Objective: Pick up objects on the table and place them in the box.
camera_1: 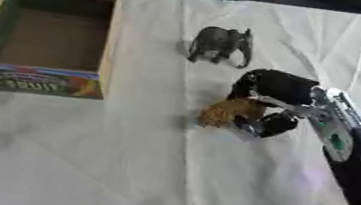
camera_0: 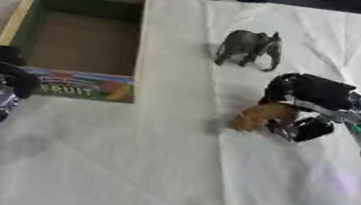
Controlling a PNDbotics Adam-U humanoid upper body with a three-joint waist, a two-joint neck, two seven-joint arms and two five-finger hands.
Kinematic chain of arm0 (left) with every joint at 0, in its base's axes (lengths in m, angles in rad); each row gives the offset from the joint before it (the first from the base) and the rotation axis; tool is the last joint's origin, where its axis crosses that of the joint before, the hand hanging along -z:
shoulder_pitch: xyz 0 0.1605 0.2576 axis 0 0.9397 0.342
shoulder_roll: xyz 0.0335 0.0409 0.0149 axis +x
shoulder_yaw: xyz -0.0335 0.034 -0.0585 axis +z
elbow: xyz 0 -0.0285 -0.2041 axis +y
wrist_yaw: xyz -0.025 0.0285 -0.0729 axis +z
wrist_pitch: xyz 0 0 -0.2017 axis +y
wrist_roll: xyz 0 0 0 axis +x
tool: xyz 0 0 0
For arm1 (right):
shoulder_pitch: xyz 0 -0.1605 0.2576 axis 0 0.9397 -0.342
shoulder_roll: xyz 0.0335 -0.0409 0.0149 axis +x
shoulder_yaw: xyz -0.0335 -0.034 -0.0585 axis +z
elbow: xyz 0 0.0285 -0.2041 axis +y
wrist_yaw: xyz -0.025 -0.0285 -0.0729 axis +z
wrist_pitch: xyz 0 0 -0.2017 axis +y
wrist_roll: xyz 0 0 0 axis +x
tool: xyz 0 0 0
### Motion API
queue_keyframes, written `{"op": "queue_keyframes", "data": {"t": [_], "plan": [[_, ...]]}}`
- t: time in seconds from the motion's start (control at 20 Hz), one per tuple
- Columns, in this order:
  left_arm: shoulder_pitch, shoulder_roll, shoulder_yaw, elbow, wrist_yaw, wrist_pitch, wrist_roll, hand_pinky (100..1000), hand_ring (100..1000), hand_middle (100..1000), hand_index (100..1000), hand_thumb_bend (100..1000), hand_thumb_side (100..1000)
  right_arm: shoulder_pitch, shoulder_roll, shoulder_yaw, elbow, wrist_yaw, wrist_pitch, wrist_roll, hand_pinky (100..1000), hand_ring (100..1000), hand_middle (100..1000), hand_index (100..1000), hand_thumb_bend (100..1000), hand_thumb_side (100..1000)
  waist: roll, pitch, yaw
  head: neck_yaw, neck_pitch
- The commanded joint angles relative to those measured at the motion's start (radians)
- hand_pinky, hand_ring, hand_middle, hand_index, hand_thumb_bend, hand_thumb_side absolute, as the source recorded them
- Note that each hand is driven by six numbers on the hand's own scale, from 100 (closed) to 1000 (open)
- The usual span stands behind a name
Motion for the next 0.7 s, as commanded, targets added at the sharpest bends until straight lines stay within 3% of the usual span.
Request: {"op": "queue_keyframes", "data": {"t": [0.05,0.45,0.7], "plan": [[-0.003,0.019,0.000,-0.014,-0.003,-0.002,-0.002,522,577,577,716,768,403,-0.037,-0.032,-0.003,-0.035,-0.038,-0.031,0.020,727,448,398,614,100,288,-0.001,-0.024,-0.002,-0.003,-0.007],[0.002,0.022,-0.003,-0.012,-0.002,-0.001,-0.005,523,577,577,716,767,404,-0.149,-0.061,0.016,-0.085,-0.186,-0.031,0.078,715,437,369,573,100,287,-0.007,-0.035,0.001,-0.008,-0.002],[0.001,0.025,-0.009,-0.012,-0.001,-0.001,-0.012,523,577,577,716,767,404,-0.259,-0.044,0.045,-0.069,-0.269,-0.031,0.139,716,442,374,578,100,289,-0.011,-0.041,0.012,-0.014,-0.002]]}}
